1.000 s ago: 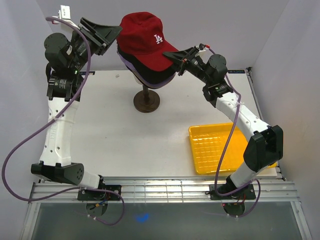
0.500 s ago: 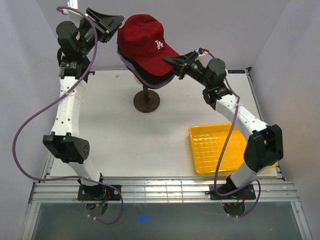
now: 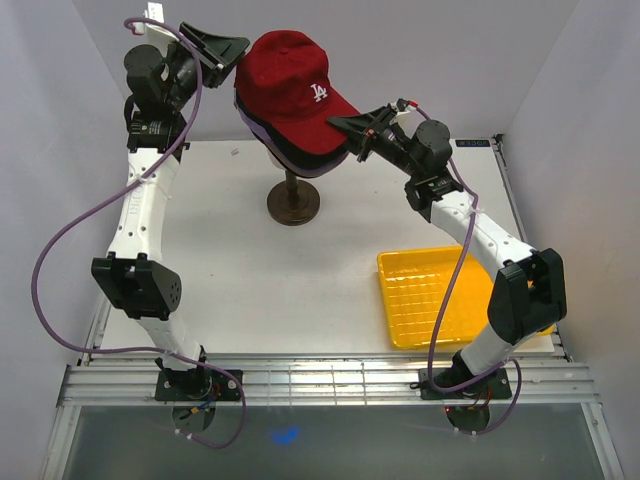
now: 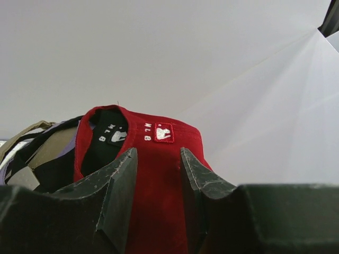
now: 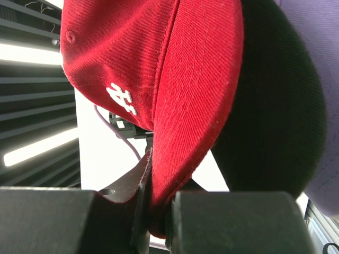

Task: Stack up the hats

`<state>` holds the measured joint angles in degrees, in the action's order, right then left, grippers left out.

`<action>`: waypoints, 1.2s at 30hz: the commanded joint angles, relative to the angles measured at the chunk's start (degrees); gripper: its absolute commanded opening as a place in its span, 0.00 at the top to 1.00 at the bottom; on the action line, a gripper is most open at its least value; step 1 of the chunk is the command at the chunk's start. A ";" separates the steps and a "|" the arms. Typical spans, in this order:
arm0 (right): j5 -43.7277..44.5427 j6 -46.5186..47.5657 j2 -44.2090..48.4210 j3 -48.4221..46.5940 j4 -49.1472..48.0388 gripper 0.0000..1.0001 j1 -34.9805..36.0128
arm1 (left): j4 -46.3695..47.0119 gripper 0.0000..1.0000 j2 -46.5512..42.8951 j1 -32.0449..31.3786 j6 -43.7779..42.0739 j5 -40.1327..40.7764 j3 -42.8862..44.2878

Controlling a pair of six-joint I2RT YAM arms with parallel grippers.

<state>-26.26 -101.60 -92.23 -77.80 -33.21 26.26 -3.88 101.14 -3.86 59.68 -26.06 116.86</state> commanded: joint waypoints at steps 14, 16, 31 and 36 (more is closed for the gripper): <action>-1.78 3.16 0.64 -0.42 3.23 0.64 -0.07 | -2.62 0.78 1.16 -0.19 -5.54 3.04 -3.04; -1.34 3.86 1.17 -0.16 3.94 0.56 -0.07 | -3.24 0.83 1.07 -0.27 -5.89 3.39 -3.04; 1.47 10.10 7.75 2.30 13.51 0.67 -1.04 | -4.30 1.00 0.63 -0.19 -7.21 3.92 -4.01; 2.44 13.62 8.64 1.95 19.14 0.80 -1.39 | -4.56 1.00 0.46 -0.27 -7.03 4.09 -4.09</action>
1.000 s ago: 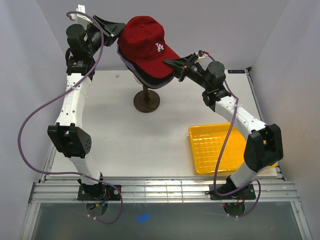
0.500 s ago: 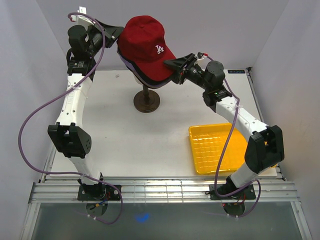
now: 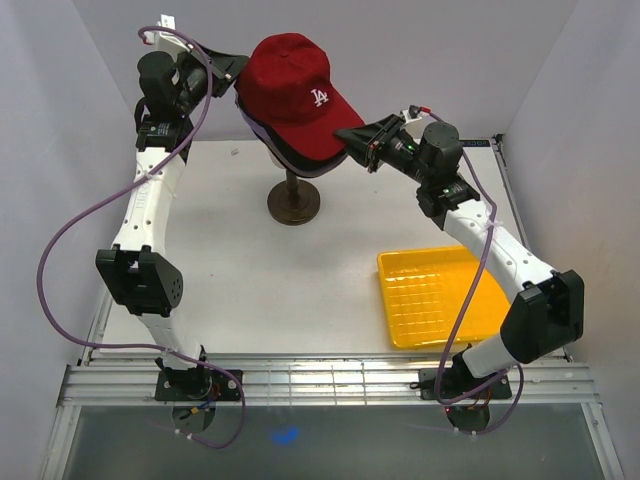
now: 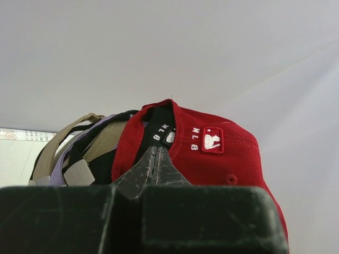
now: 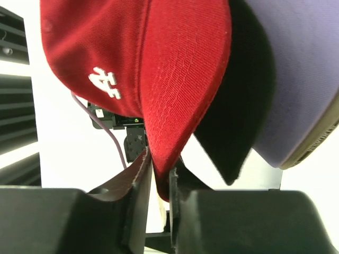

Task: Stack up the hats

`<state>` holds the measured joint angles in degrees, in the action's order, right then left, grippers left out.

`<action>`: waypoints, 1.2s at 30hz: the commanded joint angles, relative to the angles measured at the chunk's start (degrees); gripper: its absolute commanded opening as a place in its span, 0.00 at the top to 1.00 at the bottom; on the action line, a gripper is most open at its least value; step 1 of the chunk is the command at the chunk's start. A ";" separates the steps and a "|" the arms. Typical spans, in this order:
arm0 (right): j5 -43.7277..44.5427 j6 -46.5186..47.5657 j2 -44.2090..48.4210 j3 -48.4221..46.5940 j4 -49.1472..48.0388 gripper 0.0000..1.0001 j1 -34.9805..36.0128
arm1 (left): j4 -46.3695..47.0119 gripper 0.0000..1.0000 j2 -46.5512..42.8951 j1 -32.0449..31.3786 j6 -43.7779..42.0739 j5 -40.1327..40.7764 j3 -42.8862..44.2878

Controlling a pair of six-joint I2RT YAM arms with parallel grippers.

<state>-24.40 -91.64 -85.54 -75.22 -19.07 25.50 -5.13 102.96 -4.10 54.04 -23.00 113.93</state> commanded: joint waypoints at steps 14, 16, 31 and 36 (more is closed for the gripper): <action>1.38 8.93 -0.95 -1.68 12.21 0.92 -0.71 | -4.28 1.00 -1.62 -0.03 -1.83 1.56 -0.99; 1.99 9.19 -1.38 -1.95 13.35 0.92 -0.71 | -4.45 1.00 -1.79 0.06 -1.84 1.82 -1.08; 3.48 11.65 -2.09 -1.59 18.01 0.75 -0.80 | -5.24 1.00 -2.67 0.05 -1.92 2.70 -0.55; 3.92 12.88 -0.95 -3.26 18.98 0.45 -1.06 | -5.86 1.00 -2.76 0.05 -2.10 3.14 0.15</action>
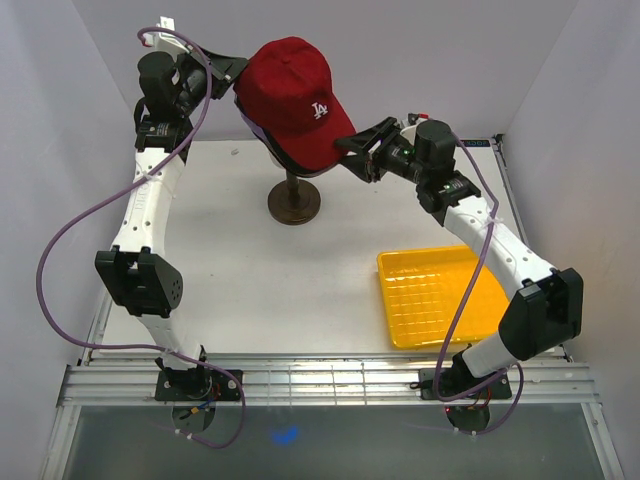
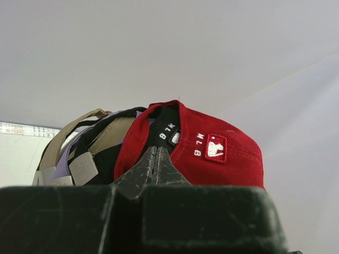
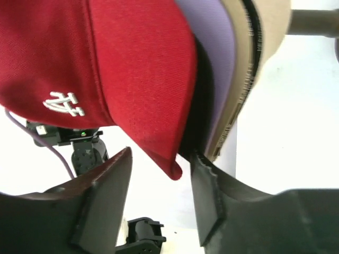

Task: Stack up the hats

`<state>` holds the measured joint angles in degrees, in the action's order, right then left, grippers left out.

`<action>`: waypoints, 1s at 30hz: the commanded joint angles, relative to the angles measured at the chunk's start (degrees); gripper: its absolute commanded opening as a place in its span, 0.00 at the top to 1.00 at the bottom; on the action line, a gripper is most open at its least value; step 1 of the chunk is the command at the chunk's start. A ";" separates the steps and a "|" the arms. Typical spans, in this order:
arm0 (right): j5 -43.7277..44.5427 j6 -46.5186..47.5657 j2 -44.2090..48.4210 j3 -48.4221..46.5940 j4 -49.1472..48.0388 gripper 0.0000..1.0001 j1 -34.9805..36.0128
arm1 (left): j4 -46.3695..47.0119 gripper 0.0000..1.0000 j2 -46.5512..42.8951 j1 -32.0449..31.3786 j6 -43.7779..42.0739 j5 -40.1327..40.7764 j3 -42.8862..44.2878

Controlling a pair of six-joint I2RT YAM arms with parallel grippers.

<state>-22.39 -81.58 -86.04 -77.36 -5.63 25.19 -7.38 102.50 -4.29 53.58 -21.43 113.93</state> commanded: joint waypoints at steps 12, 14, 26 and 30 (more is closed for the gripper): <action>2.27 4.32 0.61 -3.67 9.49 0.37 -1.11 | -3.70 1.00 -2.30 0.16 -1.46 1.48 0.33; 2.00 4.50 0.17 -3.76 9.76 0.37 -1.20 | -3.52 1.00 -2.39 0.25 -1.46 1.39 0.33; 2.27 6.08 -0.36 -6.48 10.73 0.35 -1.28 | -4.66 1.00 -2.66 0.69 -2.25 1.83 2.52; 2.18 6.35 0.17 -7.80 10.99 0.34 -1.37 | -4.93 0.97 -3.18 1.48 -2.25 1.83 3.75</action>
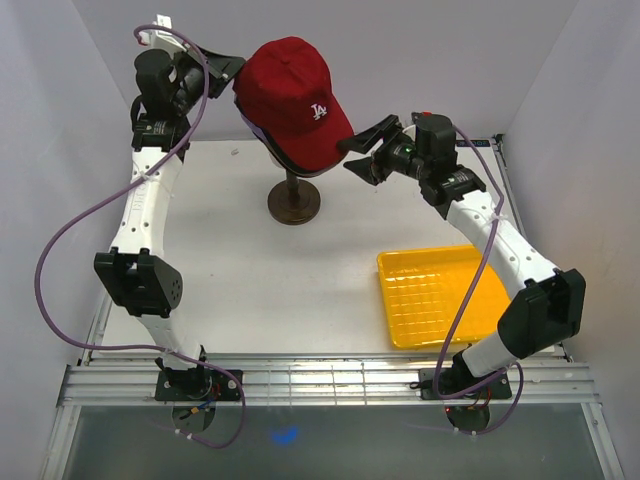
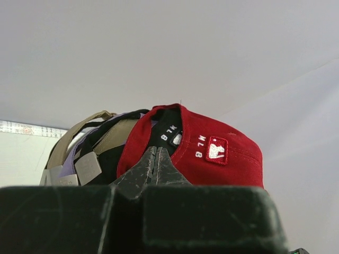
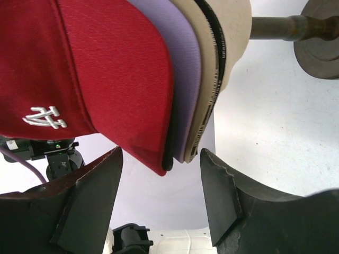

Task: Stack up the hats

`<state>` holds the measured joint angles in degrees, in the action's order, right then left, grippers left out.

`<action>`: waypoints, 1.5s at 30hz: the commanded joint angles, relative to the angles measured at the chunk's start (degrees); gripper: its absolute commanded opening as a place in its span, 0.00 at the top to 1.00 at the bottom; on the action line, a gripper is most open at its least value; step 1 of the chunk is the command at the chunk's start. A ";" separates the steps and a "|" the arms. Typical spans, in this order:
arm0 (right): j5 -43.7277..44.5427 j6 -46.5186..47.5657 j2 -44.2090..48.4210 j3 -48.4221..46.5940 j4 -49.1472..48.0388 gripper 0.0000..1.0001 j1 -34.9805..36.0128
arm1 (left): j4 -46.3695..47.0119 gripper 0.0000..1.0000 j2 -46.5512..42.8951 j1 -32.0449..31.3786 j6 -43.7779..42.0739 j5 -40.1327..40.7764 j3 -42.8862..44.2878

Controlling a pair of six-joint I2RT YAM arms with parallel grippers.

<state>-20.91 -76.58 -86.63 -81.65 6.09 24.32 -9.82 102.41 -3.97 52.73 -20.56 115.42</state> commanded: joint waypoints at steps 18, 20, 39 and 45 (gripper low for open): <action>-1.50 5.02 8.84 0.61 -0.55 0.28 -3.83 | -4.33 0.54 -7.22 5.81 -2.37 0.17 6.42; -2.64 8.87 11.82 2.44 0.06 0.25 -4.97 | -5.20 0.54 -11.34 5.81 -3.16 0.16 3.95; 15.89 43.17 40.75 12.56 29.32 0.11 -8.76 | -11.25 0.53 -51.87 -0.86 -8.69 -5.20 -52.84; 16.51 44.14 42.25 15.29 29.51 0.11 -8.67 | -14.52 0.53 -52.58 -2.97 -11.33 -5.02 -51.52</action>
<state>-6.92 -35.05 -44.47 -67.22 34.89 15.75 -22.85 51.79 -6.11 43.75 -24.93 62.17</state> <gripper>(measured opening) 0.896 0.471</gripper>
